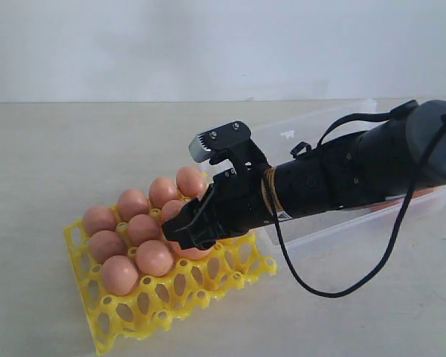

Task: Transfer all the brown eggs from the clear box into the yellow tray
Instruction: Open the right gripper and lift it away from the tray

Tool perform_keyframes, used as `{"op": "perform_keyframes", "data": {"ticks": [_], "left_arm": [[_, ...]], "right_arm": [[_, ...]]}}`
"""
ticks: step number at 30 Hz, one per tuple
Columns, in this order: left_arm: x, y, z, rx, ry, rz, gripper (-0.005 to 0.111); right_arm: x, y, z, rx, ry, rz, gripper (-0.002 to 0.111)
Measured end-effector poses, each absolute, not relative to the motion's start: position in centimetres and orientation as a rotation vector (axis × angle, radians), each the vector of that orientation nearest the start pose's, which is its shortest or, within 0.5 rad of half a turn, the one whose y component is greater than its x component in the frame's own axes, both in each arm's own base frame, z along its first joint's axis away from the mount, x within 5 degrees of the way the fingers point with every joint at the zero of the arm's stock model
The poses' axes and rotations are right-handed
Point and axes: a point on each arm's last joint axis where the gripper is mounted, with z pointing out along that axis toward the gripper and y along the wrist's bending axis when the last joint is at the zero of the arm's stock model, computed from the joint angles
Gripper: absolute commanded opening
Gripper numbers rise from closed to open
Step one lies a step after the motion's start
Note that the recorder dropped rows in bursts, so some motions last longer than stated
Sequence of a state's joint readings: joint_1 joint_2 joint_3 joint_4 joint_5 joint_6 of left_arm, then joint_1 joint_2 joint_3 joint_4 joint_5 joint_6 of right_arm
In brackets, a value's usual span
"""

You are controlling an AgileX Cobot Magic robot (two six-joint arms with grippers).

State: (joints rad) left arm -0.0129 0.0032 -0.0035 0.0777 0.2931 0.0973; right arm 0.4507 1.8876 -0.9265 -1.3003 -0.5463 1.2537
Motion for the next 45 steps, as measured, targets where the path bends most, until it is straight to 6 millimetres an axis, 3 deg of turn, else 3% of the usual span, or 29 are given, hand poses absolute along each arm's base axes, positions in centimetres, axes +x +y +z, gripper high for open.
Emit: {"op": "perform_keyframes", "data": {"ticks": [3,6,7,8,17,24,30,33,41,45], "left_arm": [[5.5,0.1,18.8,0.148,1.771,0.135,0.004],[5.5,0.1,18.8,0.148,1.771,0.135,0.004],[5.5,0.1,18.8,0.148,1.771,0.135,0.004],[5.5,0.1,18.8,0.148,1.771,0.135,0.004],[5.5,0.1,18.8,0.148,1.771,0.135,0.004],[5.5,0.1,18.8,0.148,1.771,0.135,0.004],[5.5,0.1,18.8,0.148,1.771,0.135,0.004],[5.5,0.1,18.8,0.148,1.771,0.135,0.004],[5.5,0.1,18.8,0.148,1.771,0.135,0.004],[5.5,0.1,18.8,0.148,1.771,0.135,0.004]], "right_arm": [[30.6,19.8,16.1,-0.790,2.134,0.816,0.051],[30.6,19.3,17.4,-0.752,2.132,0.764,0.022],[30.6,19.1,17.6,-0.738,2.144,0.741,0.003],[30.7,18.9,17.8,-0.715,2.162,0.712,0.001],[29.8,18.4,17.5,-0.715,2.313,0.702,0.001],[29.6,18.5,17.4,-0.709,2.331,0.733,0.001],[29.8,18.7,14.4,-0.678,2.440,0.761,0.001],[29.8,18.7,14.2,-0.674,2.447,0.759,0.001],[29.8,18.7,14.5,-0.676,2.436,0.762,0.001],[29.9,18.3,17.0,-0.667,2.353,0.696,0.001]]}}
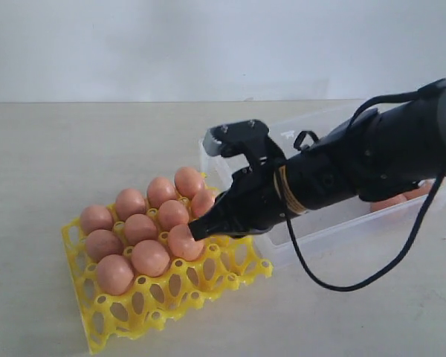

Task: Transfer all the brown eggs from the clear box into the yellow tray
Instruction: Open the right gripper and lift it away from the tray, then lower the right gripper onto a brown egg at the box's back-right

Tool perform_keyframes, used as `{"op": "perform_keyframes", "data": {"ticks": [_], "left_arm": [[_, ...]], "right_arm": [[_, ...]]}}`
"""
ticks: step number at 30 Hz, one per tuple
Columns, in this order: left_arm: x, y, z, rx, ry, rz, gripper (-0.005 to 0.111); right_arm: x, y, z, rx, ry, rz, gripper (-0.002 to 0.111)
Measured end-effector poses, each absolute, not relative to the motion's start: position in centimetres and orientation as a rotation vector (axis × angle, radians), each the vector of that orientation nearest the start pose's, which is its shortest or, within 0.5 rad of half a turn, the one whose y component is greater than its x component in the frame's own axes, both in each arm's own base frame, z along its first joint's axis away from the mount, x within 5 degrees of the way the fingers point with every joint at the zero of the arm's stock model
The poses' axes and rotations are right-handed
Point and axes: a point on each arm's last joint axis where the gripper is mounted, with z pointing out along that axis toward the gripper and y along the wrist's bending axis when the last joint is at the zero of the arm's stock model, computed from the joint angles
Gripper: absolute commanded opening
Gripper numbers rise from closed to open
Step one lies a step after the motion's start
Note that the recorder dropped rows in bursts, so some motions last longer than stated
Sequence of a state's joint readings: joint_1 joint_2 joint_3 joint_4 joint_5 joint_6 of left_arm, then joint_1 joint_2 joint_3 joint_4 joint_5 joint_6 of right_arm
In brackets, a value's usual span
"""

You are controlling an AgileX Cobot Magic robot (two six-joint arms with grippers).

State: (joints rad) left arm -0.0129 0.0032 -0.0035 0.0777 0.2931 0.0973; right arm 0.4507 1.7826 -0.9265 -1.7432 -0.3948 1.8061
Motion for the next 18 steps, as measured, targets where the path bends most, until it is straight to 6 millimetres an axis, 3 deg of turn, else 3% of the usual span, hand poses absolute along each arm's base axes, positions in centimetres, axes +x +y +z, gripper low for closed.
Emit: {"op": "perform_keyframes", "data": {"ticks": [3,10,13,18], "left_arm": [[5.5,0.1,18.8,0.148,1.771,0.135,0.004],[5.5,0.1,18.8,0.148,1.771,0.135,0.004],[5.5,0.1,18.8,0.148,1.771,0.135,0.004],[5.5,0.1,18.8,0.148,1.771,0.135,0.004]], "right_arm": [[30.3,17.3,20.1,-0.643,2.230,0.538,0.001],[31.8,13.2,28.5,-0.432,1.915,-0.009,0.001],[32.6,11.6,30.4,-0.394,1.852,-0.178,0.001],[35.2,7.4,32.0,-0.228,1.917,-0.218,0.001]]}}
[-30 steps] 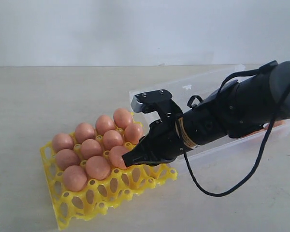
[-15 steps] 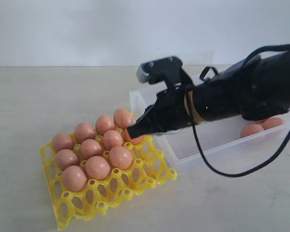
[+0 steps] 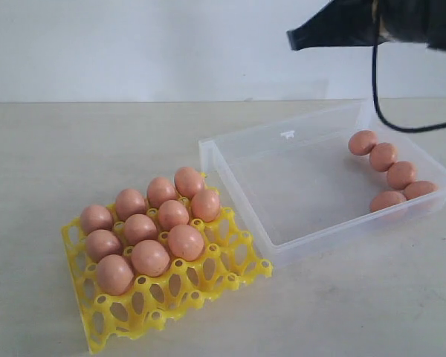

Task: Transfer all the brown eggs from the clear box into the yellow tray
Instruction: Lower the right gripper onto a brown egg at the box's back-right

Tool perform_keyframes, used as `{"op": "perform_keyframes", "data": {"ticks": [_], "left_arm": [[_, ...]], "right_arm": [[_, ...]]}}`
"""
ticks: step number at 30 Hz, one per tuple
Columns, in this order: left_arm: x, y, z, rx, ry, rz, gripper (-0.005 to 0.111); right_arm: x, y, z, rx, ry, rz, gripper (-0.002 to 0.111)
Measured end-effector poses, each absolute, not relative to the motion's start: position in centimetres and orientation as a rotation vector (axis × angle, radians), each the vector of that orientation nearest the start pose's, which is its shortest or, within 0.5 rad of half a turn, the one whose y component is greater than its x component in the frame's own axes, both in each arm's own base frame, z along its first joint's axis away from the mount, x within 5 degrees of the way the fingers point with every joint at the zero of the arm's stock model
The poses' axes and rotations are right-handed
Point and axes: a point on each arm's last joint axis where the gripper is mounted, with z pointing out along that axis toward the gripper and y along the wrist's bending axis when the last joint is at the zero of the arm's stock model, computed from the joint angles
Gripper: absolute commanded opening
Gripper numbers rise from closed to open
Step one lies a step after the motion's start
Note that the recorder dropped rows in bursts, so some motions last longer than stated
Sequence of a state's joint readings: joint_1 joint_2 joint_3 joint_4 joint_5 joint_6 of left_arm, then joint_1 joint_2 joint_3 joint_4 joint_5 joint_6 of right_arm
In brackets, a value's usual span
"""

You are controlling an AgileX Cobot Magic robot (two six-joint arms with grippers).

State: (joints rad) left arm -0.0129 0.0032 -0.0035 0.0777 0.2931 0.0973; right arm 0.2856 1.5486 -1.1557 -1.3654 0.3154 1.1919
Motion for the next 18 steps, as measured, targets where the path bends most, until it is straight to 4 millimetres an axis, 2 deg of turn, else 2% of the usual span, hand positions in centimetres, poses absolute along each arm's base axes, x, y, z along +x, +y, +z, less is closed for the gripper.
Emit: {"op": "perform_keyframes", "data": {"ticks": [1,4,6,9,11,14,16,18], "left_arm": [[5.5,0.1,18.8,0.148,1.771,0.135,0.004],[5.5,0.1,18.8,0.148,1.771,0.135,0.004],[5.5,0.1,18.8,0.148,1.771,0.135,0.004],[5.5,0.1,18.8,0.148,1.771,0.135,0.004],[5.5,0.1,18.8,0.148,1.771,0.135,0.004],[5.5,0.1,18.8,0.148,1.771,0.135,0.004],[5.5,0.1,18.8,0.148,1.771,0.135,0.004],[5.5,0.1,18.8,0.148,1.771,0.135,0.004]], "right_arm": [[36.0,6.3,32.2,-0.173,1.952,-0.224,0.001],[37.7,2.7,31.9,-0.150,2.100,-0.368,0.001],[38.5,1.1,30.9,-0.136,2.264,-0.393,0.001],[39.1,-0.6,28.7,-0.129,2.532,-0.324,0.001],[39.0,-0.9,26.8,-0.197,2.717,-0.240,0.001],[38.4,0.0,24.2,-0.466,2.914,-0.062,0.001],[37.9,0.9,23.2,-0.647,2.971,0.091,0.001],[37.8,1.4,22.8,-0.791,2.950,0.185,0.001]]}}
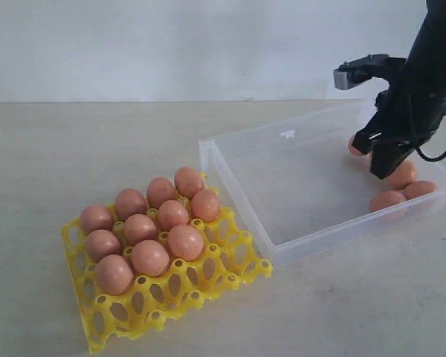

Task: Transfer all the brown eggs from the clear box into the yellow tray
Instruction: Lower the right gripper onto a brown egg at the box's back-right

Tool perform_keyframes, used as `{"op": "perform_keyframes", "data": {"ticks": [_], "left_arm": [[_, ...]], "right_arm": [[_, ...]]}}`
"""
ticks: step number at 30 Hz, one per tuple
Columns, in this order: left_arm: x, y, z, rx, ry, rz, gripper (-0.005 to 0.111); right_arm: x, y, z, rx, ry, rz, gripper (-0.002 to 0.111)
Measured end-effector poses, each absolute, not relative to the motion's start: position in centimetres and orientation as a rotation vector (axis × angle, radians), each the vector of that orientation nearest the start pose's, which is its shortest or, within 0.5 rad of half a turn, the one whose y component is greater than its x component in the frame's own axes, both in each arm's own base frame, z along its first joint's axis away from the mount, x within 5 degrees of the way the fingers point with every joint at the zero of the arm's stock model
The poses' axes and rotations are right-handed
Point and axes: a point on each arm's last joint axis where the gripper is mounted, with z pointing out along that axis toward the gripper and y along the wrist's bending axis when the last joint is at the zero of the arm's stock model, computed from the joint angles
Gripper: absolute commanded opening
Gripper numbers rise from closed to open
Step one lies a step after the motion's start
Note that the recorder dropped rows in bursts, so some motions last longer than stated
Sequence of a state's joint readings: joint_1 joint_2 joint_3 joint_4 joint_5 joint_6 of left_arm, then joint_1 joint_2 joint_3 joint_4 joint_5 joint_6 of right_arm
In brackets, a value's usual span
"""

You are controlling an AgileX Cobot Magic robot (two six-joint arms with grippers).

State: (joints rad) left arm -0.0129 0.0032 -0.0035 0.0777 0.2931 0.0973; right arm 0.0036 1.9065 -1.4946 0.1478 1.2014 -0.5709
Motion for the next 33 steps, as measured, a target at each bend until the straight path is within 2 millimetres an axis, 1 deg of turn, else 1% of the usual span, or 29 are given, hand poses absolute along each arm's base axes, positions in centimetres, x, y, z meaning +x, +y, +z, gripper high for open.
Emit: {"op": "perform_keyframes", "data": {"ticks": [2,6,8,10,13,20,24,25,27,30,32,33], "left_arm": [[5.5,0.1,18.8,0.148,1.771,0.135,0.004],[5.5,0.1,18.8,0.148,1.771,0.135,0.004],[5.5,0.1,18.8,0.148,1.771,0.135,0.004],[5.5,0.1,18.8,0.148,1.771,0.135,0.004],[5.5,0.1,18.8,0.148,1.771,0.135,0.004],[5.5,0.1,18.8,0.148,1.771,0.135,0.004],[5.5,0.1,18.8,0.148,1.771,0.135,0.004],[5.5,0.1,18.8,0.148,1.771,0.135,0.004],[5.5,0.1,18.8,0.148,1.771,0.135,0.004],[5.5,0.1,18.8,0.148,1.771,0.135,0.004],[5.5,0.1,18.8,0.148,1.771,0.135,0.004],[5.5,0.1,18.8,0.148,1.771,0.135,0.004]], "right_arm": [[37.9,1.5,22.5,-0.965,2.898,0.209,0.001],[38.0,1.5,22.2,-1.309,2.758,0.189,0.001],[38.1,1.4,21.9,-1.447,2.692,0.179,0.001],[38.1,1.3,21.7,-1.537,2.648,0.168,0.001],[38.3,1.2,21.2,-1.603,2.621,0.155,0.001],[38.9,0.5,19.7,-1.673,2.630,0.059,0.001],[39.1,0.4,19.5,-1.681,2.628,0.039,0.003],[39.1,0.4,19.5,-1.680,2.626,0.036,0.007],[39.1,0.4,19.3,-1.677,2.630,0.049,0.021],[39.3,0.6,18.4,-1.673,2.650,0.096,0.048],[39.3,0.6,17.9,-1.672,2.657,0.111,0.057],[39.4,0.6,17.8,-1.672,2.654,0.111,0.058]]}}
